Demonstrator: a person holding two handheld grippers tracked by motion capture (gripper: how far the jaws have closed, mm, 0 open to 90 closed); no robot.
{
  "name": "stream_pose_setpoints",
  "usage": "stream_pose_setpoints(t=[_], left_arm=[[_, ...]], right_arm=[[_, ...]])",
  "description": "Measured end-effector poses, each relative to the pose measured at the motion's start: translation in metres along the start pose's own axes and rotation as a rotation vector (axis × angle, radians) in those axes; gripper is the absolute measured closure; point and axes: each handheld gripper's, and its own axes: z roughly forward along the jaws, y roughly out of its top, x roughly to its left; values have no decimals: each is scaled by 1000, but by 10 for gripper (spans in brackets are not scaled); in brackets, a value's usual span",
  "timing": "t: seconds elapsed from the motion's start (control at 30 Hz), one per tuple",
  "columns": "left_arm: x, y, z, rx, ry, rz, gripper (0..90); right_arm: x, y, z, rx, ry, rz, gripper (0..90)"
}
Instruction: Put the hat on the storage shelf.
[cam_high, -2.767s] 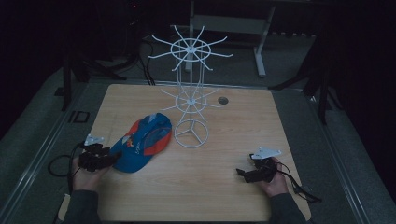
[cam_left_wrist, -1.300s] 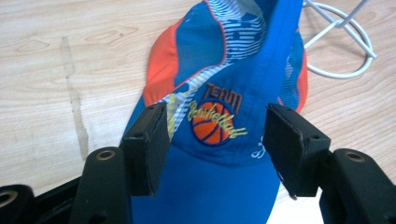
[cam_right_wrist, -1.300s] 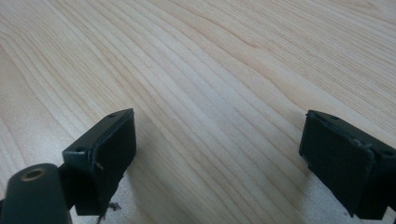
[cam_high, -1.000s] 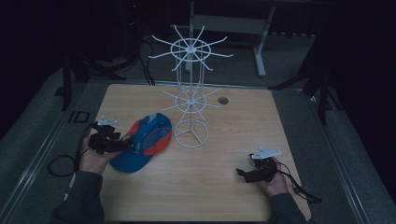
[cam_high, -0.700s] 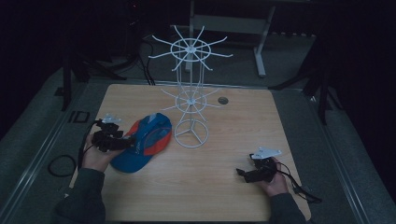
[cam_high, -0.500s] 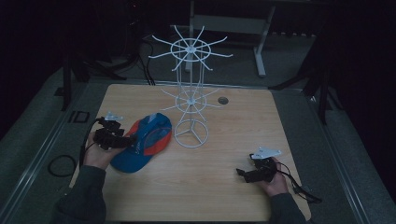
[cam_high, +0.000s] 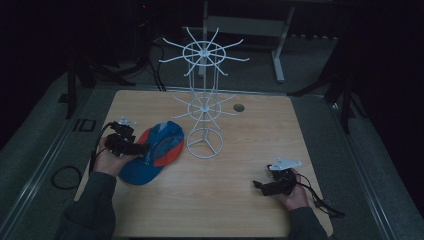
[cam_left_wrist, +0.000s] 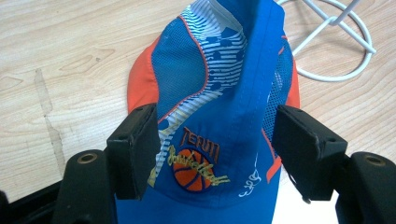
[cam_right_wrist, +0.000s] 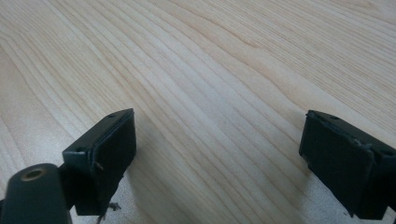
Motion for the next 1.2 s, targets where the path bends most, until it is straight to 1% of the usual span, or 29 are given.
stream_pose_setpoints(t=[0.07,0.2,0.3,0.4,0.57,0.77,0.8,0.9,0.97,1.03,1.1,1.2], left_arm=[[0,1,1,3,-3,0,324],[4,4,6,0,-25,-4,318],[4,5,7,2,-35,1,315],[3,7,12,11,-37,10,303],[0,12,13,12,-42,19,297],[-4,16,19,28,-39,35,285],[-7,18,23,38,-35,46,285],[-8,19,27,46,-35,53,281],[-8,19,27,46,-35,53,280],[-5,19,32,59,-29,43,280],[-4,19,35,69,-37,41,280],[-7,21,40,77,-44,53,269]], right_arm=[[0,0,0,0,0,0,107],[0,0,0,0,0,1,107],[0,0,0,0,0,0,107],[0,0,0,1,0,1,107],[0,0,0,0,0,0,106],[0,0,0,0,0,0,107],[0,0,0,0,0,0,107],[0,0,0,0,0,0,107],[0,0,0,1,0,1,107],[0,0,0,0,0,0,107],[0,0,0,0,0,0,107],[0,0,0,0,0,0,107]])
